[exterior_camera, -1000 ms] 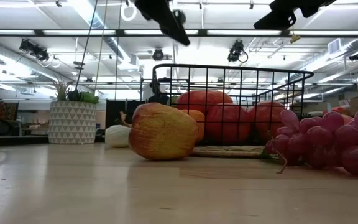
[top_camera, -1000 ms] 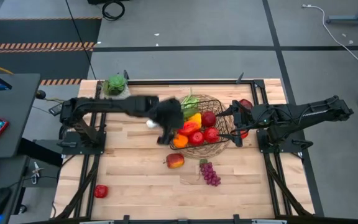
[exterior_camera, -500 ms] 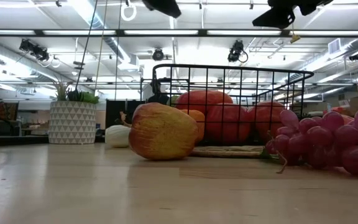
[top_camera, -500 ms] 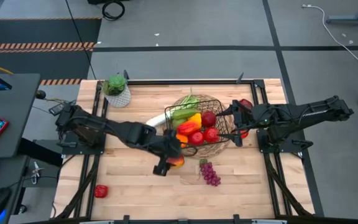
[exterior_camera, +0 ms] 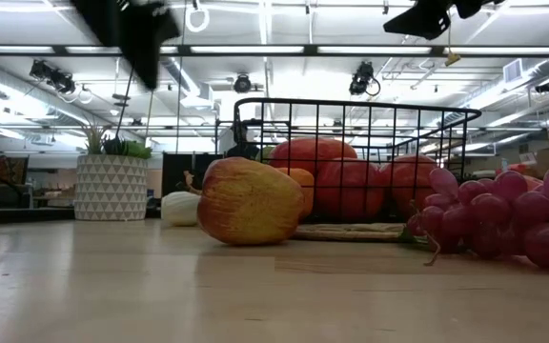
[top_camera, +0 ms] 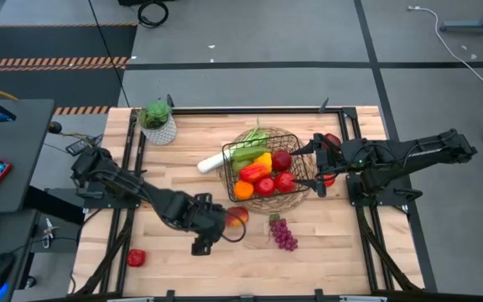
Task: Build produce basket
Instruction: Put the apple into the wire basket
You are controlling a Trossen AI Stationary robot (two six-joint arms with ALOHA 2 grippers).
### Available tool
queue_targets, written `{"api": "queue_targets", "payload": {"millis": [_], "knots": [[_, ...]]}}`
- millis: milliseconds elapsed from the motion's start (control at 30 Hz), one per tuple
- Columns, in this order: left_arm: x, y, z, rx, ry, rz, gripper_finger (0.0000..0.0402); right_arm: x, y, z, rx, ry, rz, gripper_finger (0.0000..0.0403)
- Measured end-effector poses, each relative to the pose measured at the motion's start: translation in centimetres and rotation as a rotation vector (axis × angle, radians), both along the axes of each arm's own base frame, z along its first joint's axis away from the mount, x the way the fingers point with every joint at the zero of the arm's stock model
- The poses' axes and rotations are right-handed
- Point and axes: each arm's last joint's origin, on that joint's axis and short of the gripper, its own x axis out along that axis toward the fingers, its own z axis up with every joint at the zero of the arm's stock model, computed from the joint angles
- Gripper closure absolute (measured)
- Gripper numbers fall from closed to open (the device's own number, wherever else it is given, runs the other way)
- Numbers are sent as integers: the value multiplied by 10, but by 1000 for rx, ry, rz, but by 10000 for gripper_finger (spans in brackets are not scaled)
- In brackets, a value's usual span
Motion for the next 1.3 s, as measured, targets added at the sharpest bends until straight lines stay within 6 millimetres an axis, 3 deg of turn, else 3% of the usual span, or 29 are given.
{"api": "queue_targets", "payload": {"millis": [100,267,400,767,1300], "knots": [[-8,-3,-24,3,36,53,83,1,0,2,3,-18,0,3],[-10,-9,-57,-63,-58,161,83,1,0,3,5,-37,0,3],[-12,-8,-74,-119,-90,222,83,1,0,3,5,-35,0,3],[-8,3,-86,-56,-87,275,91,0,3,1,41,-7,70,3],[6,12,-98,47,-146,263,204,4,6,-1,90,7,137,3]]}}
